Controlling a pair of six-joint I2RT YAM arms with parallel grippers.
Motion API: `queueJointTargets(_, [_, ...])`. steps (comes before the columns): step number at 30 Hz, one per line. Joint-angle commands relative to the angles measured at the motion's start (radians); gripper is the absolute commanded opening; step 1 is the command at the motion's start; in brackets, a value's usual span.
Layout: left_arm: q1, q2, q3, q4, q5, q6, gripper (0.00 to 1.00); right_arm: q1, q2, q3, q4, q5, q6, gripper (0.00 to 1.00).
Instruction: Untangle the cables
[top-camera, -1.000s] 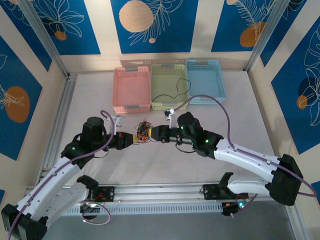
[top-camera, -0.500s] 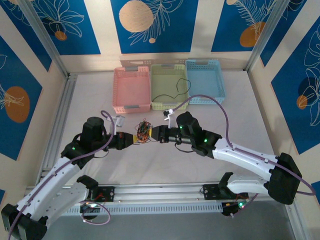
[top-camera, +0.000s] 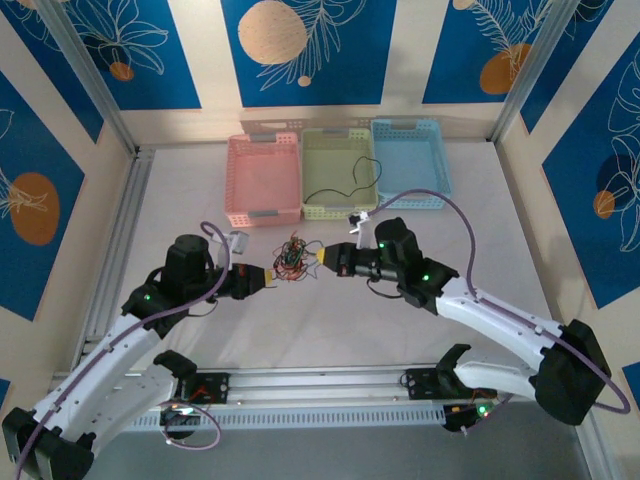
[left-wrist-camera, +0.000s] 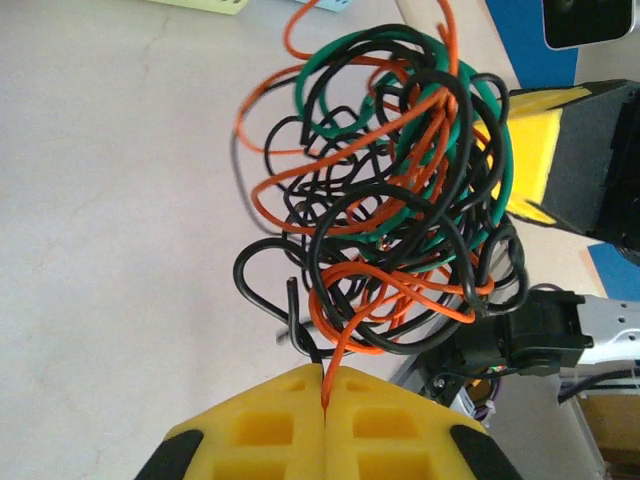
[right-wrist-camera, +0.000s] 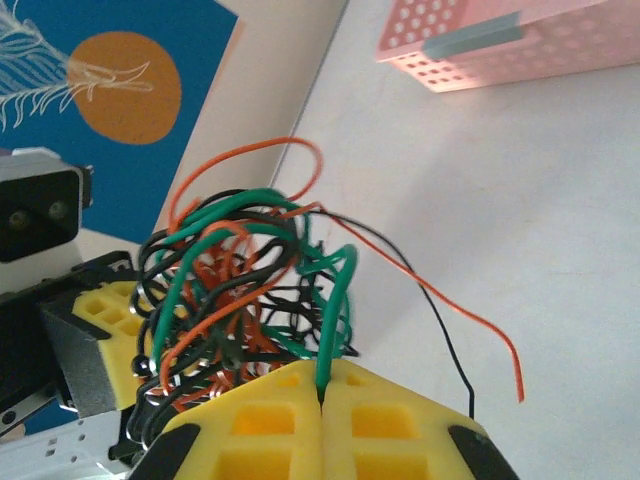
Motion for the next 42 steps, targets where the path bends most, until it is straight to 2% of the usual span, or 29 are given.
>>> queueJointTargets(1, [-0.003,-0.029,0.026,-0.064,-0.069,0.021,0.0,-0.092,-0.064,-0.039,-0.043,-0.006,-0.034,0.0])
queueJointTargets(9, [-0.002,-0.046,0.045,-0.13,-0.141,0.046,0.0,-0.382,-0.162,-0.101,-0.212,0.023,-0.115,0.0])
queueJointTargets(14, [-0.002,-0.073,0.072,-0.192,-0.204,0.063,0.0,-0.596,-0.206,-0.165,-0.236,-0.054,-0.113,0.0])
queueJointTargets(17, [-0.001,-0.08,0.1,-0.225,-0.228,0.073,0.0,-0.675,-0.225,-0.181,-0.255,-0.079,-0.124,0.0])
queueJointTargets(25, [-0.001,-0.115,0.238,-0.407,-0.395,0.159,0.0,-0.778,-0.245,-0.213,-0.299,-0.065,-0.174,0.0])
queueJointTargets(29, [-0.002,-0.136,0.303,-0.519,-0.554,0.221,0.0,-0.826,-0.247,-0.242,-0.314,-0.029,-0.186,0.0])
queueJointTargets(31, [-0.002,-0.151,0.311,-0.545,-0.605,0.242,0.0,-0.85,-0.25,-0.262,-0.293,-0.05,-0.173,0.0])
queueJointTargets(38, [-0.001,-0.151,0.306,-0.569,-0.649,0.275,0.0,-0.857,-0.256,-0.272,-0.292,-0.022,-0.174,0.0])
queueJointTargets(42, [-0.002,-0.152,0.29,-0.541,-0.594,0.29,0.0,-0.856,-0.271,-0.272,-0.268,-0.064,-0.164,0.0])
